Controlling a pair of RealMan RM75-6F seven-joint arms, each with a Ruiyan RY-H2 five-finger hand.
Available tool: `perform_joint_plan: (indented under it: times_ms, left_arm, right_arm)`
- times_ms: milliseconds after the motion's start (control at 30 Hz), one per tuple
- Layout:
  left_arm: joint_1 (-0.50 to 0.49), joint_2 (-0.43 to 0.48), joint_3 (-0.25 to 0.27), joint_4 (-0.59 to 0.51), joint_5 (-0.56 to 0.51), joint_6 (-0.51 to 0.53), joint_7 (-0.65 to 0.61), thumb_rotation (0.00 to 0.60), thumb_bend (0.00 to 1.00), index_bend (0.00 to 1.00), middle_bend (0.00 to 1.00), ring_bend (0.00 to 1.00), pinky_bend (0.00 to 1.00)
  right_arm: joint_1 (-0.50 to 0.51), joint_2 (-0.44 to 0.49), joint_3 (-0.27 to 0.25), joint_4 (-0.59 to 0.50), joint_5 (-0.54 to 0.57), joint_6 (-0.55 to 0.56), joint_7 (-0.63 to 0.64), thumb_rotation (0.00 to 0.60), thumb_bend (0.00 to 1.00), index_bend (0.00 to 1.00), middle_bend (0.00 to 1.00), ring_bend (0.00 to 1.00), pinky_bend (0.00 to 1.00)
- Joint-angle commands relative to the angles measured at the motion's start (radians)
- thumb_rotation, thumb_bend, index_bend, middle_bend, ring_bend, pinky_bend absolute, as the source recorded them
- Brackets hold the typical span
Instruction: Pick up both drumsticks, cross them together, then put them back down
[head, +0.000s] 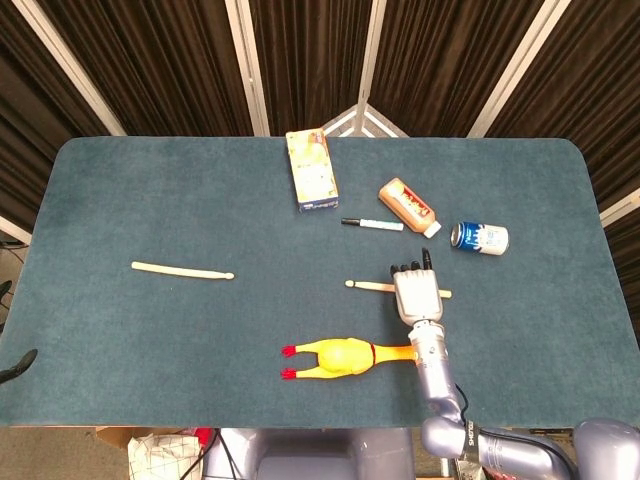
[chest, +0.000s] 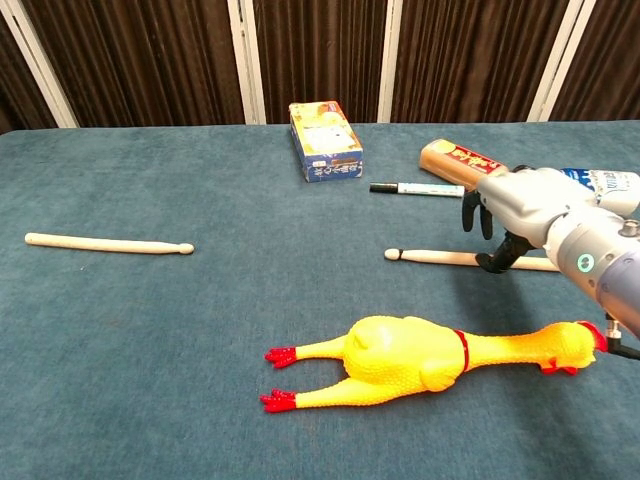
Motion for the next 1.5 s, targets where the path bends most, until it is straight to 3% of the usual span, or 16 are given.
perform_joint_plan:
  times_ms: [33,733,1500]
  left_arm:
    - [0.000,-0.001,0.002,-0.002,0.004,0.001,0.004,0.600,0.31,0.04,0.00,0.00,0.00]
    - [-0.004,-0.009,0.011,-0.019,0.011,-0.013,0.031,0.600,0.31,0.04,0.00,0.00,0.00]
    - [-0.010,-0.007,0.014,-0.023,0.004,-0.033,0.029,0.600,0.31,0.04,0.00,0.00,0.00]
  right_arm:
    - [0.001,0.003,-0.011,0.022,0.008,-0.010,0.012,0.600,0.40,0.40,0.43,0.31,0.05]
    - [-0.003,0.014,-0.063,0.132,0.005,-0.058,0.115,0.600,0.42,0.41,0.46,0.32,0.05]
    - [-0.003,-0.009,-0.076,0.174,-0.030,-0.048,0.161,0.600,0.43,0.48,0.51,0.35,0.05]
